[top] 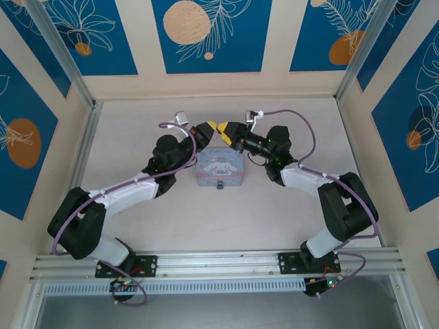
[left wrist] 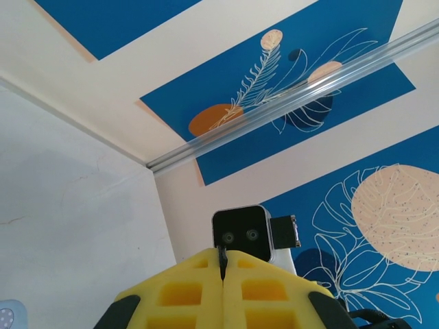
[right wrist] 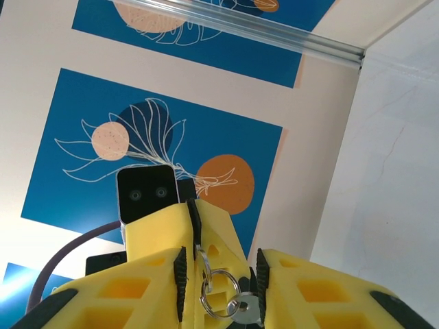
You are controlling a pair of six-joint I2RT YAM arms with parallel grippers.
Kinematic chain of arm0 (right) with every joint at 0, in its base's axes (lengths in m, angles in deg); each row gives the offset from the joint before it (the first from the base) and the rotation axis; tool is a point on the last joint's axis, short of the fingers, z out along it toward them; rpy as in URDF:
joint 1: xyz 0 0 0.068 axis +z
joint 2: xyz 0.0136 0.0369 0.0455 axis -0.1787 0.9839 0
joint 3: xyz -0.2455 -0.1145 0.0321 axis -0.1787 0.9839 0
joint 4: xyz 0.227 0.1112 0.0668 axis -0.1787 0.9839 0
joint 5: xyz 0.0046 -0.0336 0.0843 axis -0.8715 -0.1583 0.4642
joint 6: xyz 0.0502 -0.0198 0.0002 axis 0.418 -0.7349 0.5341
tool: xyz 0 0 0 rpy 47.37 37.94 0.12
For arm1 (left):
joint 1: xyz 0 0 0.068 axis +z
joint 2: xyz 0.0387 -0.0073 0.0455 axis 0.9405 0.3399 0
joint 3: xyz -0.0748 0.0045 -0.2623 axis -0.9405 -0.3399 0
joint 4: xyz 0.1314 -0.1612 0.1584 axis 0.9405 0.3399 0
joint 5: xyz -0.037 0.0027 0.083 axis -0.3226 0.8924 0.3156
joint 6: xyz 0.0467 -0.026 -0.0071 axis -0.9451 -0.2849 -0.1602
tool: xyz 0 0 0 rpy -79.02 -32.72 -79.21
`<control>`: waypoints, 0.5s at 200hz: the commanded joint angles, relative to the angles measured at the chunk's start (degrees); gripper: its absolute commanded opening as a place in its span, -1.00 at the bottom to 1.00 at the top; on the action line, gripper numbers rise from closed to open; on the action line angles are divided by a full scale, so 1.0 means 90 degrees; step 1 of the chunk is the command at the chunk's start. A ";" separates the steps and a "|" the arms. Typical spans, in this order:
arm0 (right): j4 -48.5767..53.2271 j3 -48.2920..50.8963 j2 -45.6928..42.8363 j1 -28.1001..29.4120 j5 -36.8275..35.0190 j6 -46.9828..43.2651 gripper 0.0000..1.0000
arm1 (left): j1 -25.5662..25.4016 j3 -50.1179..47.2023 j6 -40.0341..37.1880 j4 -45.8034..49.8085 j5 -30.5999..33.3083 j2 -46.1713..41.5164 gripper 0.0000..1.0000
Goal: Unlock a padlock with a key
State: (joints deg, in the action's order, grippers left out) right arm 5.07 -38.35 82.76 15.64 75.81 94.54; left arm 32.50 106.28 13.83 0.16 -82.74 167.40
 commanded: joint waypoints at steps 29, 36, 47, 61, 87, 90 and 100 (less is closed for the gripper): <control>-0.0331 -0.0178 0.0132 0.0088 -0.0063 0.0066 -0.40 | -0.0081 -0.0066 0.0013 -0.0280 0.0127 -0.0020 -1.00; -0.0337 -0.0195 0.0146 0.0087 -0.0054 0.0073 -0.42 | -0.0090 -0.0073 0.0010 -0.0275 0.0136 -0.0020 -1.00; -0.0329 -0.0221 0.0156 0.0102 -0.0031 0.0068 -0.45 | -0.0087 -0.0085 0.0012 -0.0275 0.0146 -0.0021 -1.00; -0.0335 -0.0227 0.0166 0.0107 -0.0025 0.0076 -0.47 | -0.0089 -0.0085 0.0013 -0.0256 0.0146 -0.0022 -1.00; -0.0328 -0.0227 0.0185 0.0107 -0.0025 0.0073 -0.53 | -0.0095 -0.0085 -0.0003 -0.0247 0.0147 -0.0020 -1.00; -0.0327 -0.0233 0.0186 0.0109 -0.0024 0.0087 -0.53 | -0.0094 -0.0085 0.0001 -0.0246 0.0146 -0.0019 -1.00; -0.0327 -0.0245 0.0196 0.0109 -0.0024 0.0083 -0.54 | -0.0104 -0.0085 -0.0002 -0.0254 0.0151 -0.0015 -1.00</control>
State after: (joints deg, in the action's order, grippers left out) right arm 4.00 -38.39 83.72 16.23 75.83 95.24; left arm 32.41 105.89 13.83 0.31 -82.12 167.40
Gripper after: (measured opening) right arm 0.235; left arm 0.040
